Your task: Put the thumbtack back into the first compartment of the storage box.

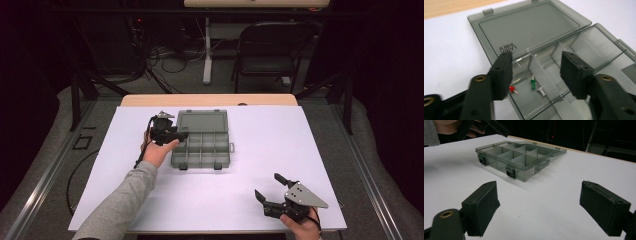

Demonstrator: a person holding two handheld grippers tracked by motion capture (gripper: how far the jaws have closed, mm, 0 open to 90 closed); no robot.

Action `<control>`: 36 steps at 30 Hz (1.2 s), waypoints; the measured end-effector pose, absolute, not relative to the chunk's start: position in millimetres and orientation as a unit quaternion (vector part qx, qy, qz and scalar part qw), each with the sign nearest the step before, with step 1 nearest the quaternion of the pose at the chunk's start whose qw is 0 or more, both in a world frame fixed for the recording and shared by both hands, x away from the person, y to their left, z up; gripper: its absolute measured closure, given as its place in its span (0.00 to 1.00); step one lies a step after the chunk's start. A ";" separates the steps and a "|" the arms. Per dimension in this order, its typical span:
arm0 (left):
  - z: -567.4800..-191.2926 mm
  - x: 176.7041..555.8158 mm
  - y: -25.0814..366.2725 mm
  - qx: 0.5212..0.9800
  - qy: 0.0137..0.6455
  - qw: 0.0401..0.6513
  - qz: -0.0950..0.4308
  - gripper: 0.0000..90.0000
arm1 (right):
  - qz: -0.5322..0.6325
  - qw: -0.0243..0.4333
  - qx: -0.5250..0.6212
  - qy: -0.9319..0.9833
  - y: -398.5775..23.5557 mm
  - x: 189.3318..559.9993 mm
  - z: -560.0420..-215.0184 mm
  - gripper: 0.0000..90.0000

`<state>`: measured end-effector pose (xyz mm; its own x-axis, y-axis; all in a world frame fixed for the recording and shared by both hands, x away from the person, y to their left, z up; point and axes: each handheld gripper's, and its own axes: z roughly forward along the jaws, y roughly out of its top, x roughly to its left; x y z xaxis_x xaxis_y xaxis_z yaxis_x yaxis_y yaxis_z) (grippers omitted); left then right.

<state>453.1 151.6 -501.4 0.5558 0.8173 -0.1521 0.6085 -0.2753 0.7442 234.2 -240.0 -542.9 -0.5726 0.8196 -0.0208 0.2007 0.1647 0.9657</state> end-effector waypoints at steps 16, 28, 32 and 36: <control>-457.3 405.3 168.6 0.772 0.404 0.464 0.161 0.35 | 0.534 0.291 0.360 0.708 -239.7 234.6 -543.5 0.17; -461.4 350.5 217.2 0.750 0.408 0.483 0.195 0.35 | 0.534 0.290 0.363 0.706 -239.4 234.5 -543.4 0.17; -469.0 338.5 230.3 0.738 0.420 0.489 0.199 0.35 | 0.533 0.289 0.363 0.707 -239.4 234.6 -543.4 0.17; -479.5 324.6 242.8 0.725 0.433 0.497 0.202 0.35 | 0.532 0.289 0.362 0.709 -239.2 234.5 -543.5 0.17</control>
